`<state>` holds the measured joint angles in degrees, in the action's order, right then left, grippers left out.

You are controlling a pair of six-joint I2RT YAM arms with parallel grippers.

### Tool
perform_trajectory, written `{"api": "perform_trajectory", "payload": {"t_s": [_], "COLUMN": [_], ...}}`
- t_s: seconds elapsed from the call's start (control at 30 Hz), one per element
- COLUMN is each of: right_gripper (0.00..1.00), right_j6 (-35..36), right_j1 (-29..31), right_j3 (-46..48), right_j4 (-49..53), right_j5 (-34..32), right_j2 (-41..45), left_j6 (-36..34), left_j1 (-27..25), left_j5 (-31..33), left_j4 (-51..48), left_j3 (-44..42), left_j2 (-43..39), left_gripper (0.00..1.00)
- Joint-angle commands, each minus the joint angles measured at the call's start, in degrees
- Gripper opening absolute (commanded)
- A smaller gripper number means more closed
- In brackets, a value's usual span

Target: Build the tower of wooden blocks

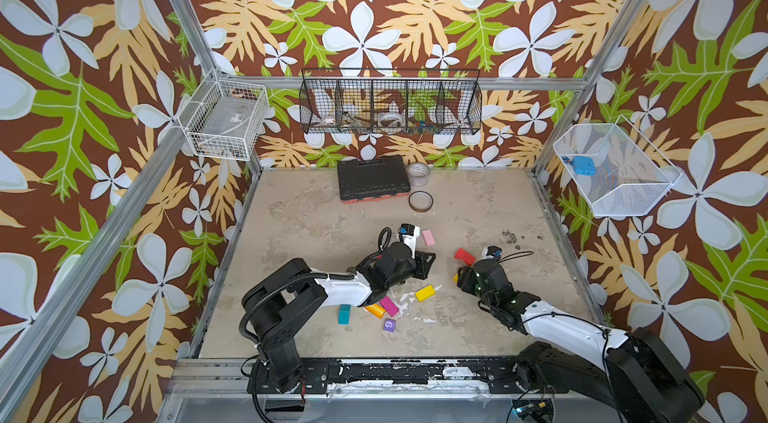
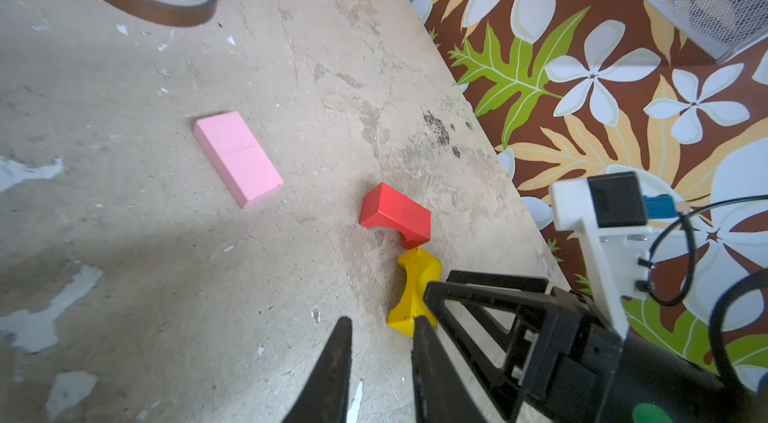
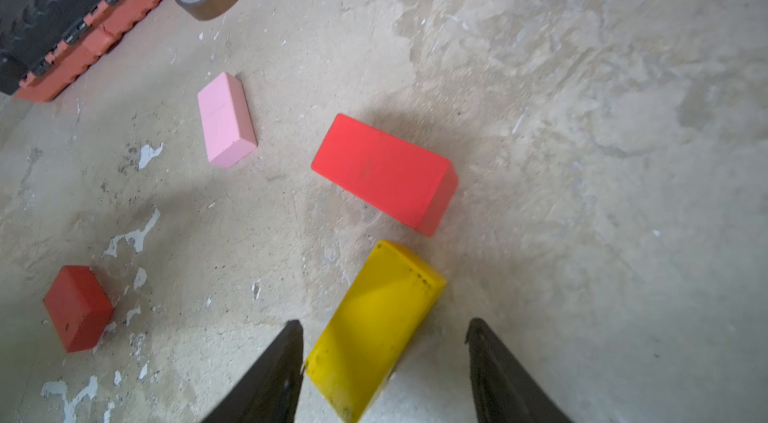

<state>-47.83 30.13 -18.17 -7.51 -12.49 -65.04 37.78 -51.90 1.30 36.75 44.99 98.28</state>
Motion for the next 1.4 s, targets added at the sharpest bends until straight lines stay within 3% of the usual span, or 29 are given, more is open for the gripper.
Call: {"api": "perform_trajectory", "payload": {"t_s": [0.0, 0.43, 0.63, 0.8, 0.87, 1.37], "right_gripper": [0.61, 0.39, 0.35, 0.59, 0.63, 0.64], "right_j6": [-0.25, 4.15, 7.13, 6.79, 6.79, 5.86], "right_j1": [1.12, 2.49, 5.59, 5.79, 5.86, 6.09], "right_j3": [-1.28, -7.37, -12.69, -12.59, -11.92, -8.11], "right_j4": [0.12, 0.3, 3.97, 5.62, 5.9, 8.16], "right_j5": [-2.74, -0.78, -3.43, -6.64, -6.75, -9.33], "right_j2": [-1.89, -11.82, -17.16, -17.18, -15.71, -11.05], "left_j6": [-1.84, -2.93, -3.06, -3.06, -3.06, -3.2], "left_j1": [0.0, 0.0, -0.02, -0.04, -0.04, 0.03], "left_j5": [3.07, 3.36, 3.36, 3.34, 3.31, 3.71], "left_j4": [1.53, 0.95, 0.71, 0.6, 0.6, 0.27], "left_j3": [-0.65, -0.48, -0.34, -0.17, -0.17, 0.17], "left_j2": [-1.64, -2.48, -2.24, -2.06, -2.04, -1.79], "left_gripper": [0.28, 0.28, 0.28, 0.28, 0.28, 0.28]}}
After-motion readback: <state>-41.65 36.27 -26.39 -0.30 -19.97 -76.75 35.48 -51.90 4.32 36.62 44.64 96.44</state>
